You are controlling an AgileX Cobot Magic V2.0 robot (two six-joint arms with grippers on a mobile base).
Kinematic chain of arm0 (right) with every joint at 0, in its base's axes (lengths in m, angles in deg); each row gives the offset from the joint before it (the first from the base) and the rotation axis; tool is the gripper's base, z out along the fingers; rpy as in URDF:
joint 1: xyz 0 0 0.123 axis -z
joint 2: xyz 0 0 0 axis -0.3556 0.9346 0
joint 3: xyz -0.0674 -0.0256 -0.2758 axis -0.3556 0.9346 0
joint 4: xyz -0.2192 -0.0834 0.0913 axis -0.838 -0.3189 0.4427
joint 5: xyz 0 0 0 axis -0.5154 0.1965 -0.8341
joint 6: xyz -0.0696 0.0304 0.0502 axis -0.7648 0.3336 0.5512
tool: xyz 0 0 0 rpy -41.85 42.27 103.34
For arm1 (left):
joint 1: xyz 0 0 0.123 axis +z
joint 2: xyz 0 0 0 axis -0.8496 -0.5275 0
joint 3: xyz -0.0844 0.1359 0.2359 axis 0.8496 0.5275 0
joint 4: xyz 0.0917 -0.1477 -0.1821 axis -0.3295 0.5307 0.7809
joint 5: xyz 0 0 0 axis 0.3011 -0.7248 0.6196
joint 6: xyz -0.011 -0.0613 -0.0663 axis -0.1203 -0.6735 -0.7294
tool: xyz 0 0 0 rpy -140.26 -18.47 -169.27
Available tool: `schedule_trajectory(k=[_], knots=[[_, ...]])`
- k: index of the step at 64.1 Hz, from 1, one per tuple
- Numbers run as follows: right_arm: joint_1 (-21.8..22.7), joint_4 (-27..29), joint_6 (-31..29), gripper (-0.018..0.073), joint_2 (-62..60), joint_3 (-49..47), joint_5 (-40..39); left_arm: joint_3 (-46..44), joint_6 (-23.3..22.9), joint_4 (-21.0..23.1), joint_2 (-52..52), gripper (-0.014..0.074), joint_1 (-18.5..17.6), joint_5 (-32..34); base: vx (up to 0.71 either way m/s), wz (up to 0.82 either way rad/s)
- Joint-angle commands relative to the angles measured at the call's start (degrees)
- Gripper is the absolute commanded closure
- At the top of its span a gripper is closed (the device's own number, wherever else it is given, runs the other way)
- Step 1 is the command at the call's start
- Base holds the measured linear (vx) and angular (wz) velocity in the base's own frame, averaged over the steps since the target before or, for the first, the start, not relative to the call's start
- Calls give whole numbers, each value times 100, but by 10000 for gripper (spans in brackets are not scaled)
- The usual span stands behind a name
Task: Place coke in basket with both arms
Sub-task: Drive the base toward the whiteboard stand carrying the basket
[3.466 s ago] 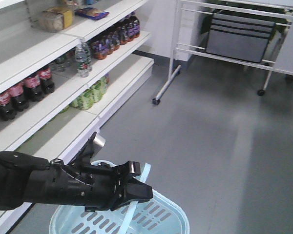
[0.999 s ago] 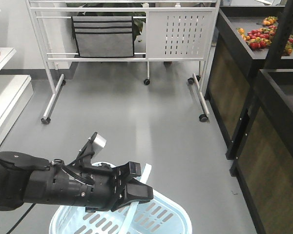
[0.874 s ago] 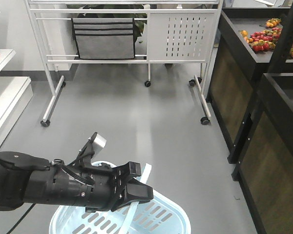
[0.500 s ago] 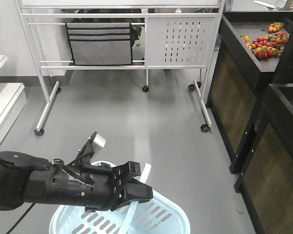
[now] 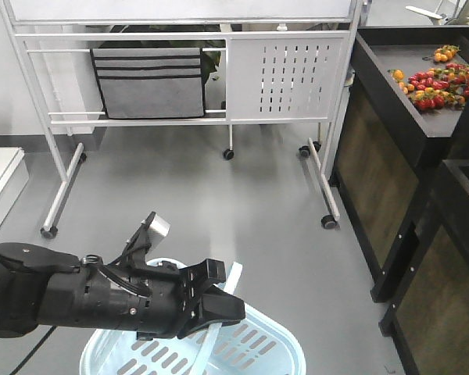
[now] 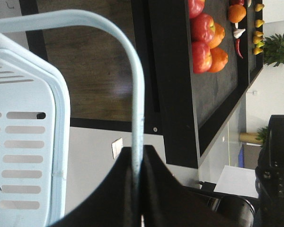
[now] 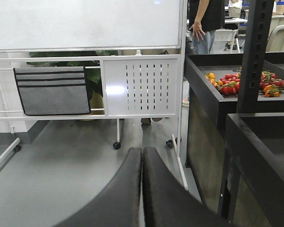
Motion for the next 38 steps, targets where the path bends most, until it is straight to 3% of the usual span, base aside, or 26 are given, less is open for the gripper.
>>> schedule_trajectory(k=[1,38], knots=[[29,-11,-25,569,-71,42,-461,-129,29,532,254,603,-30,-284,23,0],[29,-11,-25,569,-71,42,-461,-129,29,532,254,603,-30,-284,21,4]])
